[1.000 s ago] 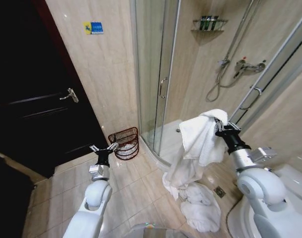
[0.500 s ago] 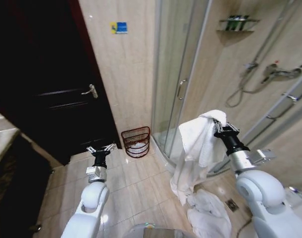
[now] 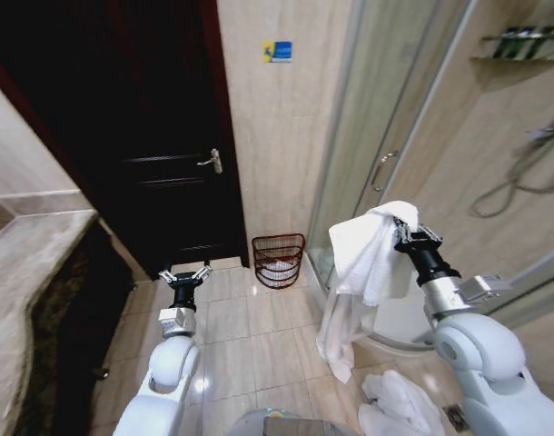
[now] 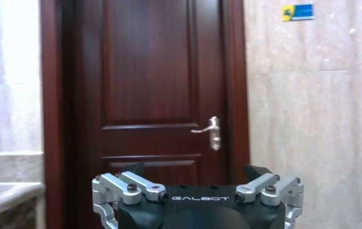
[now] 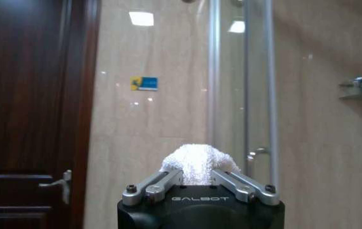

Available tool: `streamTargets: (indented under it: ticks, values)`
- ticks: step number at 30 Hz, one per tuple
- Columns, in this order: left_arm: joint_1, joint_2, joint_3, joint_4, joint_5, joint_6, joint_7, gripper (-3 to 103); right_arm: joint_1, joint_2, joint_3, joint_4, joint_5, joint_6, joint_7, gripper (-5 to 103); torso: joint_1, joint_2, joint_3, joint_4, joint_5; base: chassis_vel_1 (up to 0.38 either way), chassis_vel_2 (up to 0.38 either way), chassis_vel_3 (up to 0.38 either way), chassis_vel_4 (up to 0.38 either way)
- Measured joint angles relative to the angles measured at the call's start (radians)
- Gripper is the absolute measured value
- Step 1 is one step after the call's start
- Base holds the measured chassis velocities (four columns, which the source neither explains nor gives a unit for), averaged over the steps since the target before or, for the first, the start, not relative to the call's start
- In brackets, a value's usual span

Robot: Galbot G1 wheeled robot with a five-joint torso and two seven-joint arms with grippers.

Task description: Discard the used towel into the hamper.

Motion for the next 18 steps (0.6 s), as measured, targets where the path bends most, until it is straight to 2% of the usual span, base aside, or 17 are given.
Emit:
streamTargets:
  ticks: [10,18]
  values:
    - [-0.008,0.000,0.003,0.014,0.007,-0.023,-0.012,100,0.010,-0.005,-0.002,-0.008,0.001,0.000,0.002,6,0.000,0.000,0.000,0.0001,0.0000,0.057,0.057,0.047,0.050]
    - [-0.005,0.000,0.013,0.015,0.015,-0.023,-0.015,100,0.053,-0.052,-0.003,-0.027,0.035,-0.003,0.009,6,0.000,0.000,0.000,0.0000,0.0000,0.000,0.000,0.000,0.000]
